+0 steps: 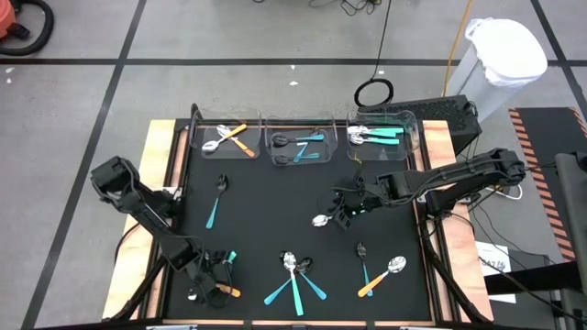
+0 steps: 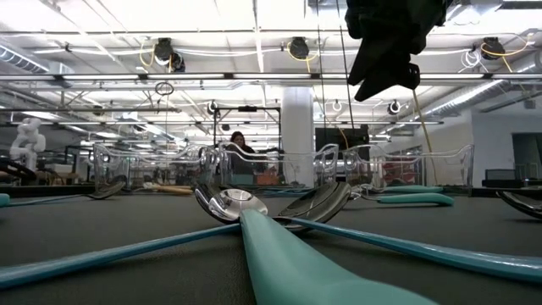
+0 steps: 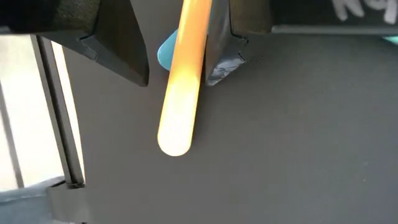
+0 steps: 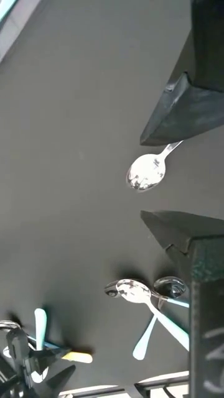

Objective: Sort silverware by color (type)
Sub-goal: Put the yellow spoon into the left transparent bin

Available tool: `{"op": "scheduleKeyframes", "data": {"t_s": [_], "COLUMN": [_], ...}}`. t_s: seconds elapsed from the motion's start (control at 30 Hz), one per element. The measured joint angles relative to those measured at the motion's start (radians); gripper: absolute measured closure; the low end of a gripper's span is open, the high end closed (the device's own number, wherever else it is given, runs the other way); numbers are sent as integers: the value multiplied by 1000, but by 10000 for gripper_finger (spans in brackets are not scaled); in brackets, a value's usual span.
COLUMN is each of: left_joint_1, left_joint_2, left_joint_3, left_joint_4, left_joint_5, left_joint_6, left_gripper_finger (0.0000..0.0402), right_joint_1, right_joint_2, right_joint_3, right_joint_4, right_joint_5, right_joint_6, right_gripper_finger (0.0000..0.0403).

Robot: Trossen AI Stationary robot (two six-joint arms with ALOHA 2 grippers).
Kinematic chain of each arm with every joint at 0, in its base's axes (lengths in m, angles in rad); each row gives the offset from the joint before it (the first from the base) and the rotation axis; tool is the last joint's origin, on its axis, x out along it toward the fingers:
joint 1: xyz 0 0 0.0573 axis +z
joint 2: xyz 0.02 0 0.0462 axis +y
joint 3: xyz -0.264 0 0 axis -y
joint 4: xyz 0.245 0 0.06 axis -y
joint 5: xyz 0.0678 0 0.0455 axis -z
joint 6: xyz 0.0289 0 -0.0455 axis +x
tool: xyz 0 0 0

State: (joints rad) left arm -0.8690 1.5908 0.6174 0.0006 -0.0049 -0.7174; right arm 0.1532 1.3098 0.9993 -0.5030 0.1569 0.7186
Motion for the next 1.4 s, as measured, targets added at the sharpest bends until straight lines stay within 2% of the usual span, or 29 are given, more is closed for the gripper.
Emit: {"op": "scheduleKeyframes", "data": {"t_s": [0.2,0.43,0.53,0.83,1.07,1.23,1.4], "left_joint_1": [-1,7,8,103,244,357,478], "left_joint_2": [19,22,13,-119,-267,-362,-438], "left_joint_3": [3,17,46,90,143,158,179], "left_joint_4": [-59,-88,-90,-208,-378,-425,-490], "left_joint_5": [-8,-15,-16,-108,-108,-99,-76], "left_joint_6": [-6,-2,-2,19,122,170,218], "left_gripper_finger": [257,351,375,377,376,377,395], "right_joint_1": [0,0,0,-10,-10,-10,-10], "right_joint_2": [0,0,0,0,0,0,0], "right_joint_3": [0,0,0,0,-1,-1,-1], "right_joint_4": [-2,-3,-2,29,46,47,41], "right_joint_5": [-1,-1,-1,1,1,0,1], "right_joint_6": [2,-9,-27,-62,-74,-75,-73], "right_gripper_finger": [229,229,229,229,229,229,229]}}
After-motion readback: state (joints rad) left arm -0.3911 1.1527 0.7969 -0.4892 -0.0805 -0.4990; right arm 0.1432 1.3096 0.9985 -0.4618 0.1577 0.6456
